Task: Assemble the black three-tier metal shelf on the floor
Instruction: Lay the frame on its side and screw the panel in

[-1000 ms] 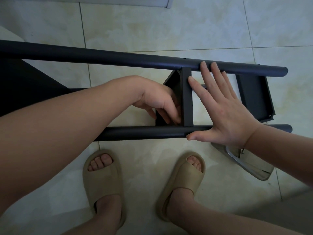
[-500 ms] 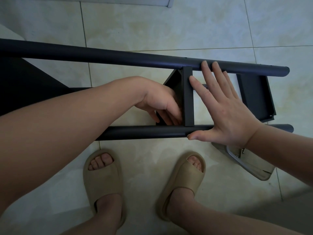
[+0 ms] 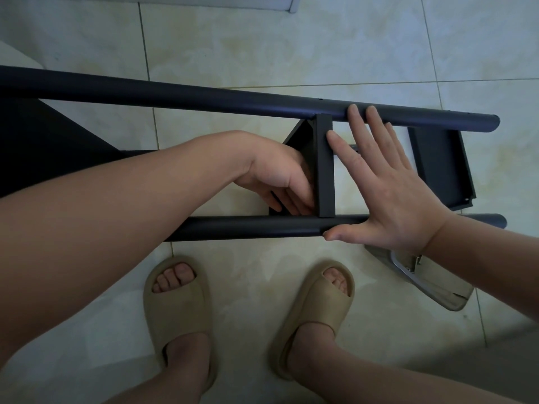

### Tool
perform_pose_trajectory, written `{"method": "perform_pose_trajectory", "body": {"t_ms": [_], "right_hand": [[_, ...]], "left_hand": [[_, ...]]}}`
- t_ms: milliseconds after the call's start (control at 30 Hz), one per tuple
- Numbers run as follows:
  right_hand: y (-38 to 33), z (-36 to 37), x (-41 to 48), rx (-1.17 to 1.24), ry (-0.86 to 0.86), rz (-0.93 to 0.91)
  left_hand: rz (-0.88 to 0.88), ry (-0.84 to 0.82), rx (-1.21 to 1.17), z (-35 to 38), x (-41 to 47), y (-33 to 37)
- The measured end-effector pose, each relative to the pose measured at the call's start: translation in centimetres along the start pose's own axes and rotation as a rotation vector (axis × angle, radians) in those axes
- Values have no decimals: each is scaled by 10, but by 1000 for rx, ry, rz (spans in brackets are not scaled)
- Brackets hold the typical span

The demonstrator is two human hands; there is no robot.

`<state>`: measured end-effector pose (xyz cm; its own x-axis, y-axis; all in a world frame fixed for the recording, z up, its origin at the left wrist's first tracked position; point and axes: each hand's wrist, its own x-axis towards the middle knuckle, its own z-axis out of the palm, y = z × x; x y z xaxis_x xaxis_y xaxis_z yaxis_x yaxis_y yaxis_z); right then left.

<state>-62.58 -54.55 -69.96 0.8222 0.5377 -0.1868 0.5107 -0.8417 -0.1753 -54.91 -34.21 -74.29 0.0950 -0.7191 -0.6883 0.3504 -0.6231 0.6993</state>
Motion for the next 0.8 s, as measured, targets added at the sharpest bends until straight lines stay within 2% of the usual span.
{"method": "perform_pose_trajectory", "body": {"t_ms": [167,800], "right_hand": [[0,0,0,5,3,-1],[2,2,0,-1,9,-4]], "left_hand": [[-6,43,-20,-2,-1,1],[-36,12,-81,3,-2,2]]}}
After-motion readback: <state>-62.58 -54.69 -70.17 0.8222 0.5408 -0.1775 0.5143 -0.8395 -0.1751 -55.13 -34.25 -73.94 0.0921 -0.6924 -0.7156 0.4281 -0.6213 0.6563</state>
